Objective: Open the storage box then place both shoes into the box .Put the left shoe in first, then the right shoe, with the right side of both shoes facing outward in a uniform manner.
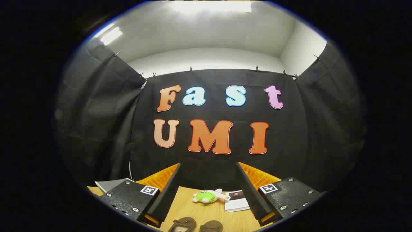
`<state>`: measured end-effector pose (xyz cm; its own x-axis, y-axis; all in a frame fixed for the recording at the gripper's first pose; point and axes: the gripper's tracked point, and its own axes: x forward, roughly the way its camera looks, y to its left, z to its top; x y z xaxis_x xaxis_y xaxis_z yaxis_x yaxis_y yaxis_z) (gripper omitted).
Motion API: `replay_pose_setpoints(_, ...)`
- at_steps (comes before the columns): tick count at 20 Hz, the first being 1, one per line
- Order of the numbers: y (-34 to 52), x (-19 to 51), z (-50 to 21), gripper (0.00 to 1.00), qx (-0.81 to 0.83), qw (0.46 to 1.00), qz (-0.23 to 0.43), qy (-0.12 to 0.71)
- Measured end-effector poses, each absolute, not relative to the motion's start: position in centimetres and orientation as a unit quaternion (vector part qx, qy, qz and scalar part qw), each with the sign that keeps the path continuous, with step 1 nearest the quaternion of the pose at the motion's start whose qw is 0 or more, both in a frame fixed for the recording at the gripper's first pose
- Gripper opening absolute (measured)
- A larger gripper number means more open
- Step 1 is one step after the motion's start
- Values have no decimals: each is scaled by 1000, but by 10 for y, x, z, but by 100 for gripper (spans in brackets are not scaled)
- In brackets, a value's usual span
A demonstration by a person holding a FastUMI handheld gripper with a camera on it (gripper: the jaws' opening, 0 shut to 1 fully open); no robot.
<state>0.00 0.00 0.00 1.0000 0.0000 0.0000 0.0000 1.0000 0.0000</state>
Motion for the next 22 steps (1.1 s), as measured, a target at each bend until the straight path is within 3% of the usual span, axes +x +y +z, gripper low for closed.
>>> replay_pose_setpoints(14,0,8,-1,98,7,1000,5,-4)
replay_pose_setpoints(22,21,17,-45,98,70,995,52,45)
